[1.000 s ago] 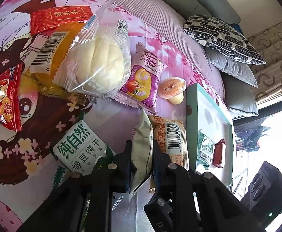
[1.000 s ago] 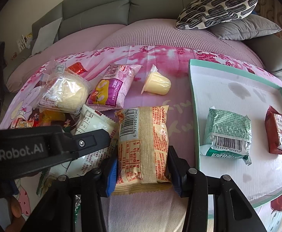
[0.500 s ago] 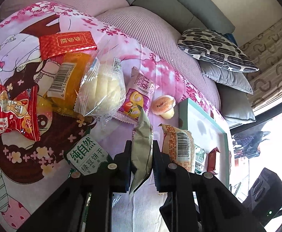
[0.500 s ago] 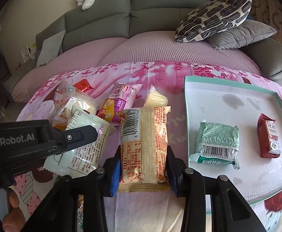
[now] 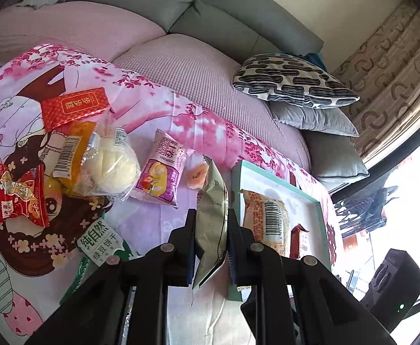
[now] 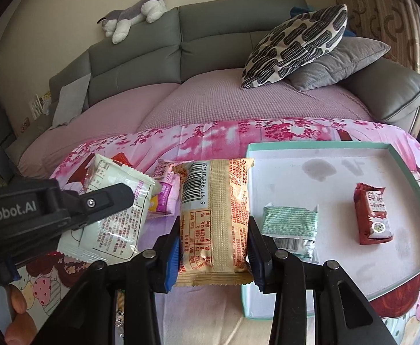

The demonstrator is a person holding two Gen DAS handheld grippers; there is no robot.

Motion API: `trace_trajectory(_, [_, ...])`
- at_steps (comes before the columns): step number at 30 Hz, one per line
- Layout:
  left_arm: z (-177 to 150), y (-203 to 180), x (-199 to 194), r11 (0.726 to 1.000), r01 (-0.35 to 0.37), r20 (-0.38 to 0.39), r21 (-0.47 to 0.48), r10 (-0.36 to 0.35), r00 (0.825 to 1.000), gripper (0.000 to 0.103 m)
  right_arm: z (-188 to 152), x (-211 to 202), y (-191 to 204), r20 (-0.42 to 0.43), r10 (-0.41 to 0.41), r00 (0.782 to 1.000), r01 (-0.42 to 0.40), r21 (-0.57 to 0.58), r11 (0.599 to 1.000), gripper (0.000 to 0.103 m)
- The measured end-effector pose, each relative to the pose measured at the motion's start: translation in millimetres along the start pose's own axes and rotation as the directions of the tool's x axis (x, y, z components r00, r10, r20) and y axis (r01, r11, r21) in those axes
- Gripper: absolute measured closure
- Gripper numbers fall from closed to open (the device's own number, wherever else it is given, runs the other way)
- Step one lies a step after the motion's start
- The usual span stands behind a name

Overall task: Organize snacks
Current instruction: 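Carry both packs into the green tray and open both grippers to release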

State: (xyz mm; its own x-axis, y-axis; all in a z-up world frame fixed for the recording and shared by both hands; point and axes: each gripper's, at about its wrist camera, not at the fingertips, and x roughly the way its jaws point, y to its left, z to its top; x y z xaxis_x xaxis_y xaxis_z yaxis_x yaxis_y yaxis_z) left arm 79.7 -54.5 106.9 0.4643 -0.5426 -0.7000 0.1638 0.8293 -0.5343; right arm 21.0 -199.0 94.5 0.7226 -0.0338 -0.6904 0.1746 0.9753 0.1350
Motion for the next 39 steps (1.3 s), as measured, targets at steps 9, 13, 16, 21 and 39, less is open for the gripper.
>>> trace_trajectory(9, [-14.1, -54.3, 14.4, 0.992, 0.045, -0.022, 0.119, -0.043, 0.999, 0.084, 8.5, -20.5, -88.4, 0.029, -0.142, 0.989, 0.135, 0.165, 0.977, 0.06])
trace_trajectory(13, [-22.8, -77.4, 26.3, 0.984, 0.065, -0.049, 0.169, -0.057, 0.997, 0.084, 7.1, -29.1, -128.9, 0.025, -0.205, 0.978, 0.194, 0.235, 0.952, 0.06])
trace_trajectory(16, [-28.4, -90.7, 36.1, 0.976, 0.074, -0.077, 0.203, -0.06, 0.995, 0.084, 5.1, -35.8, -153.7, 0.021, -0.254, 0.967, 0.239, 0.278, 0.93, 0.06])
trace_trajectory(21, [-33.8, -107.0, 54.3, 0.964, 0.055, -0.111, 0.258, -0.027, 0.993, 0.084, 0.7, -38.1, -186.8, -0.003, -0.312, 0.95, 0.294, 0.343, 0.892, 0.06])
trace_trajectory(39, [-10.0, -147.0, 136.8, 0.956, 0.078, -0.176, 0.282, -0.029, 0.984, 0.084, -11.5, -11.5, -217.5, -0.102, -0.362, 0.927, 0.373, 0.365, 0.853, 0.06])
